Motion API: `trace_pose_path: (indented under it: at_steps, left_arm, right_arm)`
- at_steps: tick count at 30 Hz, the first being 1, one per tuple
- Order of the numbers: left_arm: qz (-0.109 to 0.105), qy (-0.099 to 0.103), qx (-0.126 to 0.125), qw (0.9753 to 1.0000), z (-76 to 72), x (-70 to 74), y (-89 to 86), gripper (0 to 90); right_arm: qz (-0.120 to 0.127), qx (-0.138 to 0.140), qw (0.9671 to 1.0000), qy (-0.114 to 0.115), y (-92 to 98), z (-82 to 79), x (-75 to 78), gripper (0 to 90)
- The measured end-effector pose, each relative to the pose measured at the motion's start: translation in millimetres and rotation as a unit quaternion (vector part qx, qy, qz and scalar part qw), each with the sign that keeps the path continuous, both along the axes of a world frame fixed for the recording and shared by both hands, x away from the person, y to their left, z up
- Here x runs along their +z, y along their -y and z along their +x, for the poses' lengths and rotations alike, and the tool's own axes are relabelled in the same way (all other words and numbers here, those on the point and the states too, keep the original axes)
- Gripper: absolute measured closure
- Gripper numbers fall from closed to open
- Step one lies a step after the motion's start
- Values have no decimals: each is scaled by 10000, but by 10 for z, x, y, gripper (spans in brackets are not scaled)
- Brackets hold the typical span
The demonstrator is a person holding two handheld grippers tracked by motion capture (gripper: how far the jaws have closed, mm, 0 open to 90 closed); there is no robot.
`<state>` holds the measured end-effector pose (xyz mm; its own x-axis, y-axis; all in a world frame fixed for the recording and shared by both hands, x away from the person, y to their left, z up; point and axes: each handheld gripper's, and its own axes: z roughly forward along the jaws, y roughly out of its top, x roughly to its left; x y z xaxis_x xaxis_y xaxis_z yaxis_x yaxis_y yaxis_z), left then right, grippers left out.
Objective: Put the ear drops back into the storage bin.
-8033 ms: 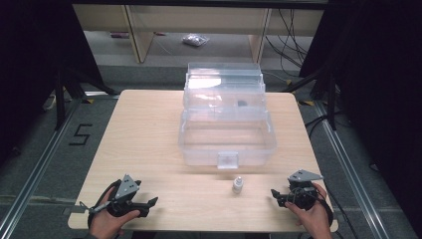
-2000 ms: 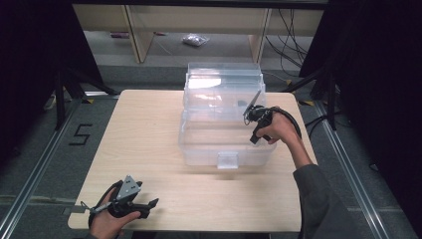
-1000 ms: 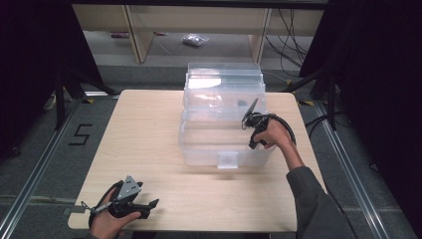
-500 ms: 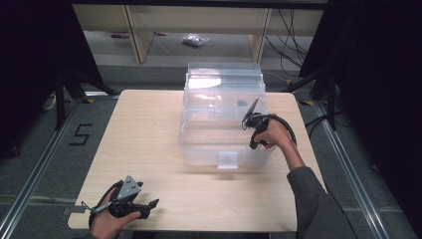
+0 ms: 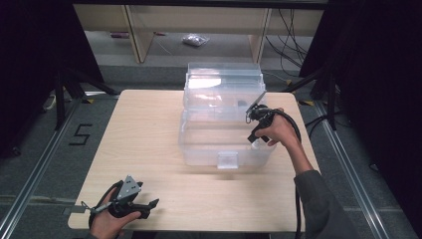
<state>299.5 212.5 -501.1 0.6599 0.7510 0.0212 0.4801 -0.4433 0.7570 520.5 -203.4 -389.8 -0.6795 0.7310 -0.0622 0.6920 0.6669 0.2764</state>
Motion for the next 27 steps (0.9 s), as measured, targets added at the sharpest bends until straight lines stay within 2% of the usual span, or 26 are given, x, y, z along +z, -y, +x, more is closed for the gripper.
trace_pose_path:
  at_steps: [3, 4, 5, 8, 10, 16, 17, 22, 25, 26, 27]
  left_arm:
    - [4, -19, -5, 10000, -3, 7, -1, 184]
    - [62, -23, -30, 10000, -2, 12, -9, 184]
    - [8, 0, -27, 10000, -1, 4, -6, 184]
    - [58, -25, -28, 10000, -2, 12, -9, 184]
    - [2, -22, 5, 10000, -4, 7, -2, 185]
    - [63, -22, -32, 10000, -3, 14, -10, 185]
    - [63, -23, -31, 10000, -2, 13, -10, 185]
    - [5, -20, 0, 10000, -4, 8, -1, 184]
    - [65, -24, -29, 10000, -3, 13, -10, 185]
    - [6, -17, -1, 10000, -4, 8, -1, 185]
    - [69, -21, -31, 10000, -1, 14, -9, 185]
  right_arm:
    - [39, 33, 10000, 17, 4, -18, 26, 336]
    - [68, -9, 10000, 9, -3, -29, 32, 330]
    - [78, -18, 10000, 34, 3, -28, 37, 327]
    - [105, -31, 9999, 82, 6, -38, 43, 315]
    - [130, 3, 9999, 65, 11, -45, 63, 310]
    - [223, -51, 9996, 186, 21, -86, 108, 277]
    - [210, -97, 9996, 148, 15, -99, 124, 275]
    - [328, -18, 9990, 304, 24, -146, 168, 271]
    - [369, 11, 9986, 392, 23, -181, 199, 267]
    - [382, 35, 9984, 405, 21, -194, 208, 262]
    - [401, -1, 9983, 421, 13, -211, 211, 262]
